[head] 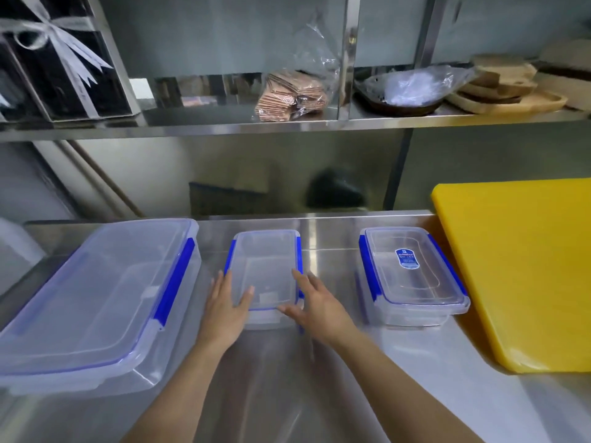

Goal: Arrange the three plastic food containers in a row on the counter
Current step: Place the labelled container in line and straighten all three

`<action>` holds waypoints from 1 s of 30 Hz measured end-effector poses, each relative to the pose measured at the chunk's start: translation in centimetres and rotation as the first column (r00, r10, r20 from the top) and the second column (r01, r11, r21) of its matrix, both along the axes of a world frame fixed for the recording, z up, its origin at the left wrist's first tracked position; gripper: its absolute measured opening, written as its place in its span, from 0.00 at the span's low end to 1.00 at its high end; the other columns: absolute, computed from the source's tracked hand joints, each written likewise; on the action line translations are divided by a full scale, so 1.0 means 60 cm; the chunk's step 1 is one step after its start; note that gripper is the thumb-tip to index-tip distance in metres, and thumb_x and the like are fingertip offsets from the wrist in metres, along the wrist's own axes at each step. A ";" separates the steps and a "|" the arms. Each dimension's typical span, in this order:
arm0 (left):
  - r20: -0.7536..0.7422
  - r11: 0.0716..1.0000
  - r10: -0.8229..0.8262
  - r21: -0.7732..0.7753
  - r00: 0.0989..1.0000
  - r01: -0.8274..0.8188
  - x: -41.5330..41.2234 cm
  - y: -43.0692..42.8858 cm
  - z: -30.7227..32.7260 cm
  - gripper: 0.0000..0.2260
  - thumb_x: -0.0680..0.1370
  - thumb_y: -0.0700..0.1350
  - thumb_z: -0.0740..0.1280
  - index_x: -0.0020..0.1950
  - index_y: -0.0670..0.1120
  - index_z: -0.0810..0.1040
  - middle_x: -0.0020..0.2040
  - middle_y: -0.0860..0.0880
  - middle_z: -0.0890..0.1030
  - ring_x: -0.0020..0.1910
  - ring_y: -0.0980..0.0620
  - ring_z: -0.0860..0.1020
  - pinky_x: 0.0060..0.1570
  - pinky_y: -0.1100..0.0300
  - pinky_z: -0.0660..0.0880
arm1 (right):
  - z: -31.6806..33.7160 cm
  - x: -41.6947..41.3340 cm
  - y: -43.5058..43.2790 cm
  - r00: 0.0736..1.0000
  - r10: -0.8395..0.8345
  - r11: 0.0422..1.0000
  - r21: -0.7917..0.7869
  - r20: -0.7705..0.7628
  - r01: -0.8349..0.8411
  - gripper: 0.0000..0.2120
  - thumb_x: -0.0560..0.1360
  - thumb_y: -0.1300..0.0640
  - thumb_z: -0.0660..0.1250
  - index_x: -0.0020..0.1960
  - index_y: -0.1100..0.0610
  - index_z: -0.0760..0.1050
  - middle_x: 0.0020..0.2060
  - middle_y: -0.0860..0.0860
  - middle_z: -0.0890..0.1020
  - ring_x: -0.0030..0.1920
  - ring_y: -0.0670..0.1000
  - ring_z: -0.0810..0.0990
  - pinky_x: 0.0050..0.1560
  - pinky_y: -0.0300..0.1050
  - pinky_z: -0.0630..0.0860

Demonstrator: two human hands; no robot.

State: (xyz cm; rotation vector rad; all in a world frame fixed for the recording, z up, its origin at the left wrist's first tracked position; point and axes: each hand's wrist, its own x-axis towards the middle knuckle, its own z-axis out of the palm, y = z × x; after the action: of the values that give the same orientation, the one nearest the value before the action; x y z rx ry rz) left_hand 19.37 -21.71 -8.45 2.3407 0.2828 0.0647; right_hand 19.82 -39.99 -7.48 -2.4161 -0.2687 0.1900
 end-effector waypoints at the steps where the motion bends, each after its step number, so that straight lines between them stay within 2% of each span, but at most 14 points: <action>1: -0.001 1.000 -0.007 0.000 1.000 0.007 0.002 -0.008 -0.002 0.31 0.78 0.58 0.58 0.76 0.51 0.48 0.78 0.51 0.48 0.76 0.52 0.45 0.74 0.47 0.51 | -0.006 0.001 0.000 1.000 -0.004 1.000 -0.011 0.000 0.004 0.34 0.73 0.38 0.61 0.73 0.45 0.49 0.74 0.53 0.57 0.68 0.56 0.67 0.63 0.54 0.70; 4: 0.007 0.999 0.008 0.035 1.000 -0.008 0.007 -0.021 -0.010 0.31 0.78 0.58 0.56 0.76 0.50 0.47 0.78 0.50 0.48 0.76 0.52 0.44 0.73 0.48 0.50 | -0.016 0.000 -0.002 1.000 -0.008 1.000 -0.026 0.014 0.009 0.33 0.73 0.37 0.59 0.72 0.46 0.52 0.73 0.52 0.58 0.67 0.55 0.68 0.60 0.54 0.72; 8: -0.017 0.995 0.004 0.096 1.000 -0.003 0.010 -0.015 -0.018 0.31 0.78 0.59 0.54 0.76 0.50 0.46 0.78 0.50 0.47 0.76 0.50 0.44 0.73 0.47 0.49 | -0.015 0.002 -0.003 1.000 0.008 0.993 -0.122 0.029 -0.004 0.34 0.72 0.35 0.58 0.72 0.46 0.51 0.72 0.51 0.59 0.67 0.55 0.68 0.58 0.55 0.75; 11: -0.048 0.989 -0.028 0.141 0.998 0.034 0.012 -0.012 -0.005 0.32 0.78 0.60 0.54 0.76 0.49 0.45 0.78 0.49 0.47 0.76 0.49 0.42 0.73 0.47 0.45 | -0.008 -0.005 0.007 0.997 -0.001 0.974 -0.228 0.071 0.018 0.34 0.73 0.34 0.55 0.73 0.48 0.50 0.74 0.52 0.57 0.68 0.56 0.65 0.62 0.55 0.71; 13: 0.028 0.983 -0.037 0.182 0.999 0.031 0.008 -0.013 0.014 0.32 0.77 0.61 0.55 0.76 0.50 0.48 0.78 0.49 0.49 0.76 0.49 0.43 0.73 0.48 0.46 | 0.003 -0.011 0.019 0.985 -0.017 0.973 -0.225 0.172 0.056 0.33 0.74 0.35 0.55 0.72 0.50 0.52 0.73 0.53 0.59 0.69 0.56 0.65 0.65 0.52 0.67; 15: 0.129 0.975 -0.042 0.223 0.991 0.013 0.003 -0.003 0.046 0.31 0.76 0.61 0.58 0.75 0.51 0.52 0.78 0.49 0.54 0.76 0.48 0.49 0.72 0.48 0.51 | 0.025 -0.016 0.036 0.961 -0.031 0.977 -0.193 0.276 0.087 0.31 0.75 0.38 0.56 0.71 0.53 0.55 0.72 0.55 0.63 0.67 0.56 0.67 0.64 0.52 0.67; 18: 0.214 0.976 0.039 0.199 0.976 -0.082 -0.008 0.037 0.105 0.27 0.76 0.57 0.61 0.72 0.48 0.63 0.73 0.46 0.65 0.72 0.44 0.62 0.70 0.46 0.61 | 0.061 -0.026 0.070 0.949 -0.062 0.990 -0.102 0.309 0.098 0.26 0.76 0.42 0.57 0.68 0.55 0.61 0.67 0.54 0.70 0.63 0.55 0.72 0.59 0.50 0.73; 21: 0.356 0.944 0.116 0.250 0.927 -0.214 -0.031 0.106 0.147 0.22 0.76 0.52 0.64 0.67 0.43 0.70 0.66 0.40 0.74 0.64 0.40 0.71 0.65 0.46 0.66 | 0.082 -0.044 0.116 0.971 -0.064 0.998 0.021 0.231 0.061 0.23 0.76 0.43 0.58 0.67 0.54 0.64 0.65 0.53 0.71 0.61 0.54 0.73 0.57 0.50 0.74; 23: 0.356 0.918 0.170 0.281 0.919 -0.279 -0.051 0.160 0.155 0.21 0.77 0.51 0.63 0.67 0.43 0.70 0.66 0.40 0.74 0.63 0.39 0.71 0.65 0.46 0.65 | 0.090 -0.054 0.154 0.989 -0.068 0.988 0.148 0.131 0.049 0.25 0.75 0.43 0.60 0.68 0.54 0.63 0.66 0.53 0.71 0.61 0.55 0.73 0.61 0.52 0.73; 27: 0.183 0.846 0.275 0.420 0.944 -0.328 -0.088 0.268 0.139 0.26 0.77 0.57 0.60 0.71 0.45 0.64 0.71 0.41 0.69 0.69 0.39 0.64 0.70 0.44 0.57 | 0.096 -0.072 0.230 0.999 -0.007 0.954 0.299 -0.049 0.021 0.31 0.74 0.42 0.62 0.71 0.56 0.59 0.69 0.57 0.68 0.66 0.56 0.69 0.66 0.51 0.67; 30: 0.038 0.823 0.322 0.483 0.946 -0.299 -0.114 0.330 0.112 0.30 0.75 0.64 0.54 0.74 0.51 0.57 0.76 0.46 0.61 0.74 0.43 0.56 0.73 0.44 0.51 | 0.091 -0.085 0.279 0.988 0.047 0.937 0.349 -0.144 0.006 0.33 0.73 0.41 0.63 0.72 0.51 0.55 0.70 0.55 0.67 0.68 0.56 0.68 0.67 0.51 0.65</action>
State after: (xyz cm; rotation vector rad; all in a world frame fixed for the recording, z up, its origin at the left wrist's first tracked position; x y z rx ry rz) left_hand 12.52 -1.91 -1.72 2.7713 0.7481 0.2714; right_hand 14.71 -23.26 -2.01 -2.0355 -0.2367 0.3058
